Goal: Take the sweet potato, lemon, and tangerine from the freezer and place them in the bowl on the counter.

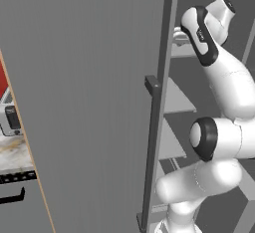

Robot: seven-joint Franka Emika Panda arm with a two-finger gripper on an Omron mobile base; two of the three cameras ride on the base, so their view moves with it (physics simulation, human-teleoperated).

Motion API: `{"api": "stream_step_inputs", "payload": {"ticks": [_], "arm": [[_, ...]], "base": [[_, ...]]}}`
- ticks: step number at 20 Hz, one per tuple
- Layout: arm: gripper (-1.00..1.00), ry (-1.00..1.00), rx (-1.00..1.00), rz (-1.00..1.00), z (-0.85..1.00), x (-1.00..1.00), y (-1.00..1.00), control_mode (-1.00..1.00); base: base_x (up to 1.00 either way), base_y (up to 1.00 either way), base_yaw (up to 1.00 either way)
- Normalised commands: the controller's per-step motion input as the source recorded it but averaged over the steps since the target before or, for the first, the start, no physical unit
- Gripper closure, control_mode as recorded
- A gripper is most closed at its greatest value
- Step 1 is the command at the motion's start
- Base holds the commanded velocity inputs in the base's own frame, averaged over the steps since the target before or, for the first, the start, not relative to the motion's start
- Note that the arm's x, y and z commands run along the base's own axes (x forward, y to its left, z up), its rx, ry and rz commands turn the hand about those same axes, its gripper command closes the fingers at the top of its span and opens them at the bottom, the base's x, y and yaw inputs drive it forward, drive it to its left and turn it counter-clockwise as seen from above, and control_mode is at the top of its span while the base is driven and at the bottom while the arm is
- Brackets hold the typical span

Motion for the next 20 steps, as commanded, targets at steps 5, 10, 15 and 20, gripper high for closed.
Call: {"api": "stream_step_inputs", "payload": {"ticks": [5,10,15,20], "arm": [[-1.0,0.0,0.0,0.0,0.0,0.44,0.0,-1.0],[-1.0,0.0,0.0,0.0,0.0,0.36,0.0,-1.0],[-1.0,0.0,0.01,0.0,0.0,0.27,0.0,-1.0],[-1.0,0.01,0.0,-0.01,0.0,0.25,0.0,-1.0]], "base": [[0.0,0.0,0.0],[0.0,0.0,0.0],[0.0,0.0,0.0],[0.0,0.0,0.0]]}}
